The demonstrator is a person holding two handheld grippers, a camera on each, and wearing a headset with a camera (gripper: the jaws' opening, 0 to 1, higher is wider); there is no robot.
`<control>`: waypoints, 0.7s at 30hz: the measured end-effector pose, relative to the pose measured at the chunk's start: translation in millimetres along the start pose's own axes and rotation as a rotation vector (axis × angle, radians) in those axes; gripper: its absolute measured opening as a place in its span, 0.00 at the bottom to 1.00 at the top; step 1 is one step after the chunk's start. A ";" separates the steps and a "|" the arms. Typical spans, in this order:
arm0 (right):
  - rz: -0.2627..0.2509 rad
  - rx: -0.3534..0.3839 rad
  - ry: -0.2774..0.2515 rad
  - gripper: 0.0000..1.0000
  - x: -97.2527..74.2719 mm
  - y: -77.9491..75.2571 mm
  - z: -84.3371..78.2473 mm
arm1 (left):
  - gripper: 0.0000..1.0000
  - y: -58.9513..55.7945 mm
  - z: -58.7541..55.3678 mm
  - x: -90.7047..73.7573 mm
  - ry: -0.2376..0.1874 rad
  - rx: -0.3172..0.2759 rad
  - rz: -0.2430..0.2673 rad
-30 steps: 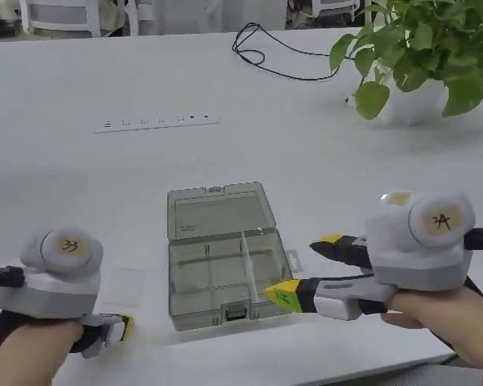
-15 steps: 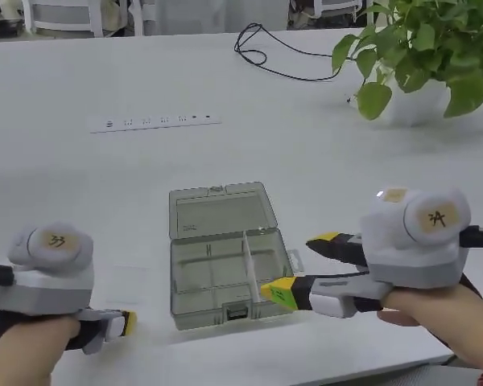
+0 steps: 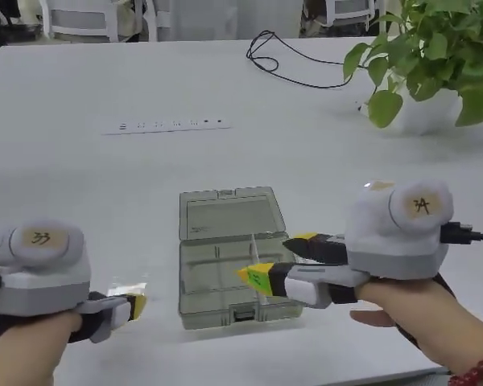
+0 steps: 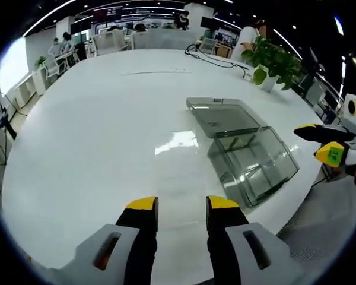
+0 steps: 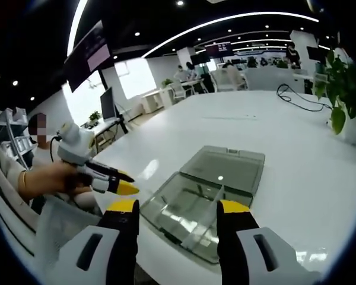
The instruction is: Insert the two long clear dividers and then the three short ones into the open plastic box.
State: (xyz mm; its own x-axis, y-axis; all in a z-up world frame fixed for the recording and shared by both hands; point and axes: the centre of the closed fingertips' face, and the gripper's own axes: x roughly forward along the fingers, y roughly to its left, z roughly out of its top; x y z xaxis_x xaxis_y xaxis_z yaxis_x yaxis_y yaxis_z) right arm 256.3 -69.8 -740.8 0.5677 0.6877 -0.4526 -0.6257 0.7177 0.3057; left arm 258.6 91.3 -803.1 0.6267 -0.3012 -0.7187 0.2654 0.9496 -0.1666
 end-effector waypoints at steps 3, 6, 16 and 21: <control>0.023 0.043 -0.022 0.50 7.7 9.8 7.4 | 0.30 -5.3 10.8 -6.0 -0.062 -0.010 -0.024; 0.048 0.076 -0.044 0.47 13.9 19.6 14.0 | 0.30 -13.0 20.8 -11.9 -0.126 -0.027 -0.060; 0.109 0.164 -0.082 0.35 33.9 39.6 25.8 | 0.30 -35.8 36.3 -24.5 -0.239 -0.063 -0.157; 0.133 0.199 -0.108 0.32 40.9 49.0 31.3 | 0.30 -44.6 38.7 -28.6 -0.279 -0.077 -0.201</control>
State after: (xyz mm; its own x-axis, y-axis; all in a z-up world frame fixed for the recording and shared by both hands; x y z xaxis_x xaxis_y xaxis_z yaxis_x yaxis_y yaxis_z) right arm 265.6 -3.1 -718.1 0.5481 0.7773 -0.3089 -0.5869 0.6205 0.5202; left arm 257.2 54.2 -749.0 0.7465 -0.4846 -0.4559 0.3541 0.8695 -0.3444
